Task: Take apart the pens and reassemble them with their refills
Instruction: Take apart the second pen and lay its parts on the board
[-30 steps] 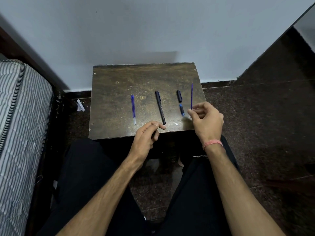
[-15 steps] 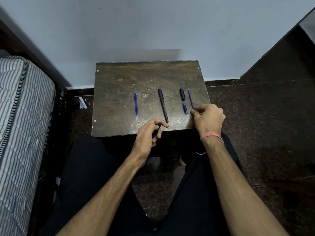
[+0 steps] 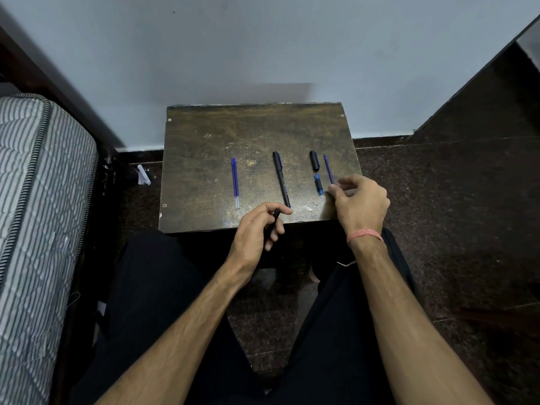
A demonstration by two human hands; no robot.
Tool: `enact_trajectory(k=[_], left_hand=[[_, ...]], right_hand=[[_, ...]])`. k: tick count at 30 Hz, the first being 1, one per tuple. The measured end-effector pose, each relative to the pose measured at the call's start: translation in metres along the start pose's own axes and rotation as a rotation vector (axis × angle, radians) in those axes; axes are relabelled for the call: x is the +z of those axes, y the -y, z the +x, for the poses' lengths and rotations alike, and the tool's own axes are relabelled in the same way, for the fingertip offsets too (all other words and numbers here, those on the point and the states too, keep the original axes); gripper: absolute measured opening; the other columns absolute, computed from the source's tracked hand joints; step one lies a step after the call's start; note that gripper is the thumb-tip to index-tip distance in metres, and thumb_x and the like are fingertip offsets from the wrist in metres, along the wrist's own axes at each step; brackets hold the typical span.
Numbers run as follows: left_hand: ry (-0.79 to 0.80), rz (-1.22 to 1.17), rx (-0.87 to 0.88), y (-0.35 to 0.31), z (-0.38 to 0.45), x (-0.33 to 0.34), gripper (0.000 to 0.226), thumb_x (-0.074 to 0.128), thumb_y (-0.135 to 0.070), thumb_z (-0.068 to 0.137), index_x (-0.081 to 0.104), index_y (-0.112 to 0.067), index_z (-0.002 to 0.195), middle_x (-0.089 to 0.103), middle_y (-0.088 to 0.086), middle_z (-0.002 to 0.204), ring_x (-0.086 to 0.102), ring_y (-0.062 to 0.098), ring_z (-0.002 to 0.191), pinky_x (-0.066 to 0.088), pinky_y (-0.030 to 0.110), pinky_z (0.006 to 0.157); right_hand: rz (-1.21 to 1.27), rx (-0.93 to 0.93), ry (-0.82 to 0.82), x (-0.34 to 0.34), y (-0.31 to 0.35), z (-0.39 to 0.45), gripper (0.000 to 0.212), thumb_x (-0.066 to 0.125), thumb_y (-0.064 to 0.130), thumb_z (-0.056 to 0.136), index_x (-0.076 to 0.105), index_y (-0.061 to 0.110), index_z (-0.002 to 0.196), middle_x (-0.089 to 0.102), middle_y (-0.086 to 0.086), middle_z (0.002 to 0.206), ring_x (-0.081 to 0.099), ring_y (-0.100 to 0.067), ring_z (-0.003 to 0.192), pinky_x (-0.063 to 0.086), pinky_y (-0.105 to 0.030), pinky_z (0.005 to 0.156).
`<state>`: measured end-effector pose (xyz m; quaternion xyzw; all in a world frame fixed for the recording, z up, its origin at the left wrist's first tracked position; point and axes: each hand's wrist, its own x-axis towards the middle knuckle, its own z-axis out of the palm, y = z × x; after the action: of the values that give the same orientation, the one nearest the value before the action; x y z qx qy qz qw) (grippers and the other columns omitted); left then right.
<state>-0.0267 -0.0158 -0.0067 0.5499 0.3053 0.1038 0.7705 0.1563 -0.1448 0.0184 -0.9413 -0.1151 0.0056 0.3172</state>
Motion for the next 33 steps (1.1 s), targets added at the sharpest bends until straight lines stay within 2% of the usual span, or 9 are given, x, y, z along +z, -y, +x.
enact_trajectory(k=[3,7,10,13,16,19,22,27,33], left_hand=[[0.007,-0.025,-0.005,0.000,0.000,0.000,0.035,0.045,-0.009,0.111,0.078,-0.014,0.123,0.075,-0.003,0.087,0.065,0.008,0.075,0.052,0.024,0.061],[-0.009,-0.039,0.022,0.000,0.001,0.005,0.027,0.056,-0.006,0.118,0.072,-0.010,0.139,0.084,0.000,0.107,0.076,0.013,0.096,0.062,0.031,0.083],[-0.079,-0.031,0.065,0.000,0.000,0.005,0.026,0.065,-0.004,0.114,0.073,-0.015,0.136,0.087,0.003,0.113,0.081,0.018,0.110,0.063,0.035,0.096],[-0.159,-0.004,0.081,-0.002,-0.002,-0.004,0.026,0.074,-0.007,0.109,0.078,-0.015,0.133,0.090,0.003,0.114,0.085,0.017,0.112,0.065,0.024,0.089],[-0.207,-0.004,0.072,0.000,-0.005,-0.012,0.024,0.081,-0.007,0.104,0.082,-0.016,0.126,0.091,0.000,0.110,0.087,0.010,0.104,0.063,0.019,0.086],[-0.277,-0.009,0.055,0.005,-0.007,-0.020,0.025,0.086,-0.011,0.101,0.082,-0.015,0.125,0.091,0.001,0.112,0.086,0.015,0.107,0.064,0.029,0.096],[-0.347,-0.027,0.039,0.008,-0.008,-0.028,0.028,0.089,-0.013,0.098,0.083,-0.015,0.126,0.090,0.002,0.113,0.086,0.018,0.108,0.065,0.038,0.103],[-0.380,-0.020,0.042,0.008,-0.015,-0.035,0.028,0.091,-0.016,0.097,0.083,-0.018,0.124,0.091,-0.004,0.108,0.086,0.009,0.101,0.066,0.026,0.093],[-0.411,-0.094,0.029,0.006,-0.015,-0.035,0.028,0.089,-0.015,0.099,0.082,-0.018,0.126,0.091,-0.007,0.107,0.086,0.002,0.098,0.060,0.012,0.073]], right_hand=[[0.036,-0.096,-0.038,-0.002,0.008,-0.012,0.016,0.080,0.035,0.097,0.080,0.027,0.110,0.079,0.010,0.096,0.074,-0.008,0.082,0.060,-0.031,0.084],[0.335,-0.215,0.161,0.002,0.024,-0.038,0.011,0.079,0.033,0.100,0.083,0.023,0.101,0.076,0.013,0.082,0.071,0.002,0.066,0.051,-0.012,0.059],[0.355,-0.304,0.327,0.011,0.031,-0.057,0.011,0.079,0.036,0.100,0.083,0.026,0.102,0.079,0.011,0.092,0.073,-0.008,0.070,0.057,-0.026,0.064],[0.379,-0.315,0.349,0.018,0.035,-0.061,0.010,0.078,0.034,0.101,0.083,0.025,0.101,0.079,0.011,0.099,0.073,-0.010,0.073,0.060,-0.033,0.068],[0.372,-0.342,0.367,0.024,0.039,-0.062,0.010,0.076,0.035,0.101,0.082,0.028,0.100,0.079,0.014,0.097,0.072,-0.008,0.077,0.058,-0.027,0.068],[0.333,-0.405,0.395,0.032,0.045,-0.062,0.010,0.075,0.028,0.102,0.083,0.027,0.106,0.078,0.015,0.099,0.071,-0.006,0.079,0.053,-0.017,0.068],[0.201,-0.556,0.451,0.036,0.061,-0.054,0.021,0.068,0.020,0.106,0.082,0.026,0.121,0.074,0.010,0.101,0.070,-0.006,0.084,0.058,-0.026,0.077],[-0.133,-0.862,0.550,0.041,0.100,-0.033,0.037,0.064,0.013,0.100,0.077,0.024,0.133,0.074,0.002,0.124,0.072,-0.027,0.115,0.060,-0.046,0.090],[-0.273,-1.028,0.606,0.049,0.112,-0.022,0.038,0.072,0.028,0.095,0.078,0.029,0.133,0.074,0.006,0.131,0.070,-0.024,0.121,0.060,-0.040,0.087]])
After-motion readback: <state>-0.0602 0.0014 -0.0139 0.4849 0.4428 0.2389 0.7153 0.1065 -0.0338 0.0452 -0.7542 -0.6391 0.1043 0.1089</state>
